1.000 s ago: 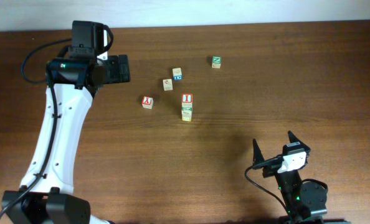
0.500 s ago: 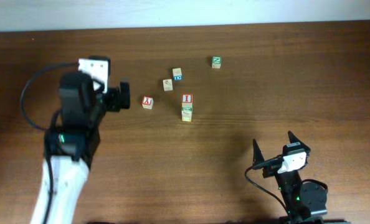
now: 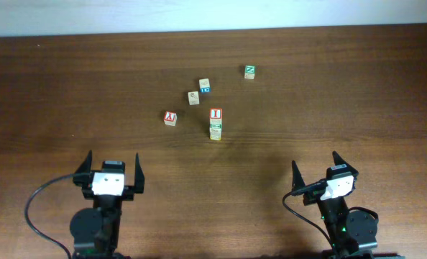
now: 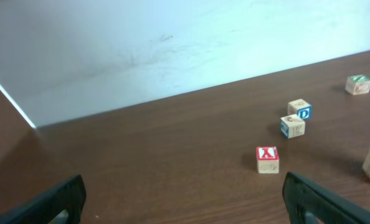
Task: Rotate 5 blocks
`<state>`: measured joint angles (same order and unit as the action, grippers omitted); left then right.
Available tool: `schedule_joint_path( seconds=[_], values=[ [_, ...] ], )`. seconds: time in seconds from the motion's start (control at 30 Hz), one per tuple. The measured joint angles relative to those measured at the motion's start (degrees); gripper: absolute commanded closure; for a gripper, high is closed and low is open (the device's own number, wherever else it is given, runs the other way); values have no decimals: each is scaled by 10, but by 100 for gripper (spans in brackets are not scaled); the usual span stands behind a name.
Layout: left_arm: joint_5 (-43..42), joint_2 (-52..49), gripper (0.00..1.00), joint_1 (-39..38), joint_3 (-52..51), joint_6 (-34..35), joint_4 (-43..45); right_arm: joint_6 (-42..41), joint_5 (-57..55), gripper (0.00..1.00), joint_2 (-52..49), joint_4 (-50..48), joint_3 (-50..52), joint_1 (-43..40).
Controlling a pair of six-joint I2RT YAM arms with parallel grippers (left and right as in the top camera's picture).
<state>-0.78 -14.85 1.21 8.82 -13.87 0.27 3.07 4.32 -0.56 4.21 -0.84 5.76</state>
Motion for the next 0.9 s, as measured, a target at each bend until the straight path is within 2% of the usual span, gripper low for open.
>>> schedule_joint_path(
  seconds=[0.23, 0.3, 0.9],
  values=[
    [-4, 104, 1, 5, -67, -57, -1, 0, 0, 1, 0, 0, 0, 0],
    [-4, 131, 1, 9, -77, -64, -44, 0, 0, 1, 0, 0, 0, 0],
    [-3, 140, 1, 9, -79, -68, -49, 0, 0, 2, 0, 0, 0, 0]
  ],
)
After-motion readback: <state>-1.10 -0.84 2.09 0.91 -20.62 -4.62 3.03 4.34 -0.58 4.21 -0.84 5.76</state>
